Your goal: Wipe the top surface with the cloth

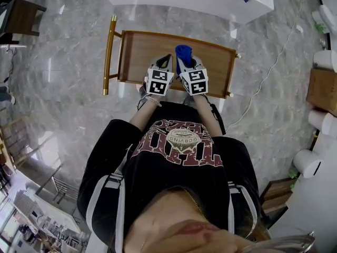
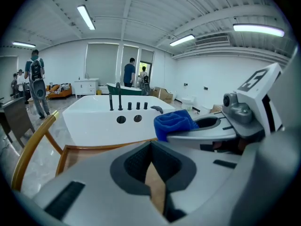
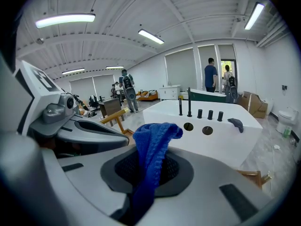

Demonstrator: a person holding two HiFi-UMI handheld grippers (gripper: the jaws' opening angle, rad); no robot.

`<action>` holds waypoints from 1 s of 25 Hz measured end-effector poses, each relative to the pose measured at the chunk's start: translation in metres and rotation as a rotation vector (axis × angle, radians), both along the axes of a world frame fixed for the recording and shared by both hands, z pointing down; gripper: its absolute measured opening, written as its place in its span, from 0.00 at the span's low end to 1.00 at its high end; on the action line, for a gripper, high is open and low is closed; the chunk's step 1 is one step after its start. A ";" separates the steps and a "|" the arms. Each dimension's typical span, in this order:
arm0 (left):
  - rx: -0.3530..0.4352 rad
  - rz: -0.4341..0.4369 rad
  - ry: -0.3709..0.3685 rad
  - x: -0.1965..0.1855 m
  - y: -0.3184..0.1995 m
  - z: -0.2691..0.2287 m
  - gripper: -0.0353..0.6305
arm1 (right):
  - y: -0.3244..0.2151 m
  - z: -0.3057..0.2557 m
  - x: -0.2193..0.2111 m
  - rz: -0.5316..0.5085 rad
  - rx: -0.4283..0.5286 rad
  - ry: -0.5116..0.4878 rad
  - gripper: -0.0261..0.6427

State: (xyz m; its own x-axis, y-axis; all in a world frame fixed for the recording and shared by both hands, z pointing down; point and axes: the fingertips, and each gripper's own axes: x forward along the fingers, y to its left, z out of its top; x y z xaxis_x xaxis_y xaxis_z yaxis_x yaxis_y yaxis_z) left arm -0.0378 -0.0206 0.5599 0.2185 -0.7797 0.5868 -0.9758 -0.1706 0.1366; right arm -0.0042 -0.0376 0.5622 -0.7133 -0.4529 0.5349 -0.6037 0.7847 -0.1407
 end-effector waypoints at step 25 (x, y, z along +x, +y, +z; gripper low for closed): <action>0.238 -0.110 -0.008 -0.041 -0.025 -0.109 0.12 | -0.026 -0.110 -0.052 -0.059 0.169 -0.160 0.12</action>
